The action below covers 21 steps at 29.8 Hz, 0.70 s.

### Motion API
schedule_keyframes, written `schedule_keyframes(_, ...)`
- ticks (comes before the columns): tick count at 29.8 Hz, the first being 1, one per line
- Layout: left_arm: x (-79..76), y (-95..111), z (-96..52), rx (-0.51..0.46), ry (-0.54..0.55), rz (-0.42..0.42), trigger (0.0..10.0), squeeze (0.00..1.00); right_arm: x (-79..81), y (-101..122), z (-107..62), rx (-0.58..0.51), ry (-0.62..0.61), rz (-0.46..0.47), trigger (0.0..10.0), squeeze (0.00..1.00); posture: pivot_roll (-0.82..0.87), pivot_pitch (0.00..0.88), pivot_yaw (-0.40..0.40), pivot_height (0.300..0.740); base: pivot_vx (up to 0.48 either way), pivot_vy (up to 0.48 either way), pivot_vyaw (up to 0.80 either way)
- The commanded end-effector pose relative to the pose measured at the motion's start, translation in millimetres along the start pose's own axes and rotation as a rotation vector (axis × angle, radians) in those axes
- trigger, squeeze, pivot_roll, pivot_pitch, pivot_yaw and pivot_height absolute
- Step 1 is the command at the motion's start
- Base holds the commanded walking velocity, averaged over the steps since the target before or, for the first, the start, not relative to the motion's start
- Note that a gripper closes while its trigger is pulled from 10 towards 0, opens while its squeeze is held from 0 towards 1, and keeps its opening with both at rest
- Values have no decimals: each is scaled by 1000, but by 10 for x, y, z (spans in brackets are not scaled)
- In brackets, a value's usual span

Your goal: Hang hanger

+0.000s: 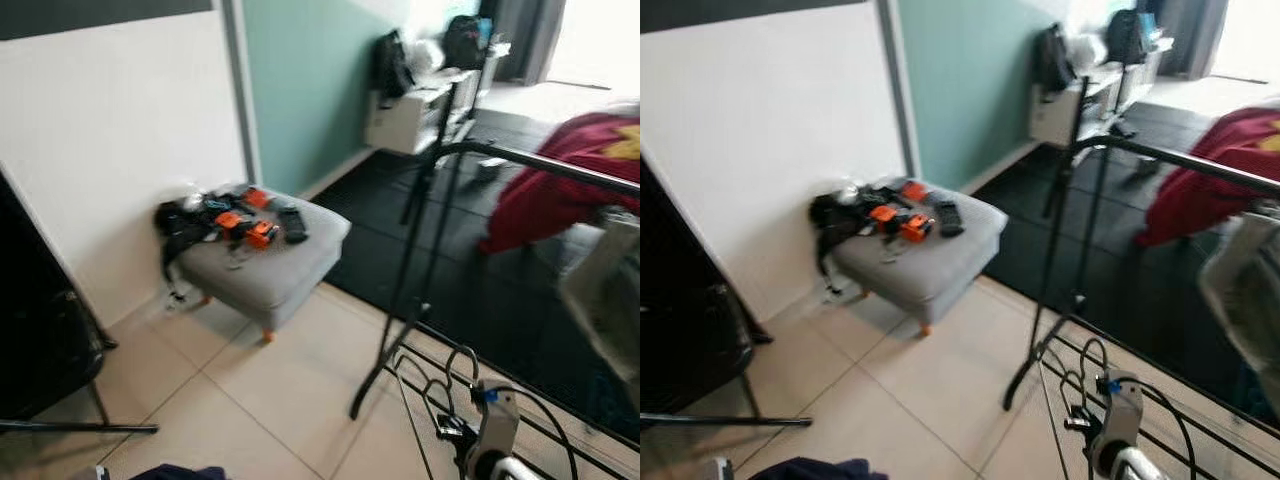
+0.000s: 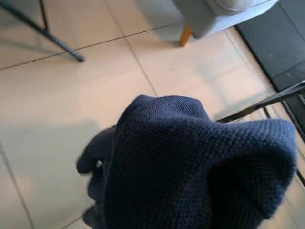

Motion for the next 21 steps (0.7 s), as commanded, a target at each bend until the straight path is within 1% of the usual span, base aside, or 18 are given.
schedule_keyframes(1,-26,38,23,-28,-12,-3,10000,0,15,-30,0,7,3,-20,10000,0,8,0,-30,740,0,0,731)
schedule_keyframes(4,-25,38,22,-34,-11,-8,10000,0,22,-32,5,8,6,-23,10000,0,8,0,-32,740,0,0,725)
schedule_keyframes(6,-40,30,18,-44,-13,-9,10000,0,35,-35,13,14,17,-27,10000,0,14,0,-50,740,0,0,725)
schedule_keyframes(13,-35,25,20,-42,-31,-18,10000,0,33,-77,7,31,29,-23,10000,0,1,0,-52,740,0,0,727)
schedule_keyframes(15,-26,34,18,-41,-33,-19,10000,0,38,-88,6,34,31,-21,10000,0,-16,0,-43,740,0,0,731)
schedule_keyframes(16,0,58,16,-39,-37,-18,10000,0,72,-108,13,41,40,-24,10000,0,-39,0,-27,740,0,0,725)
schedule_keyframes(18,0,58,16,-39,-37,-18,10000,0,72,-108,13,41,40,-24,10000,0,-39,0,-27,740,0,0,725)
schedule_keyframes(21,19,75,23,-34,-41,-10,10000,0,118,-124,28,45,47,-30,10000,0,-50,0,-11,740,0,0,727)
Point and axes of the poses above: a point about 5 cm out from each wrist's last joint towards the gripper, its own z axis pointing out of the wrist towards the gripper, its own y axis along the axis of the wrist's last joint, x = y × z, the point moved 5 cm from there along z, pointing out of the wrist towards the gripper, and after that the axes turned 9 degrees about -z, right-handed, at the moved point
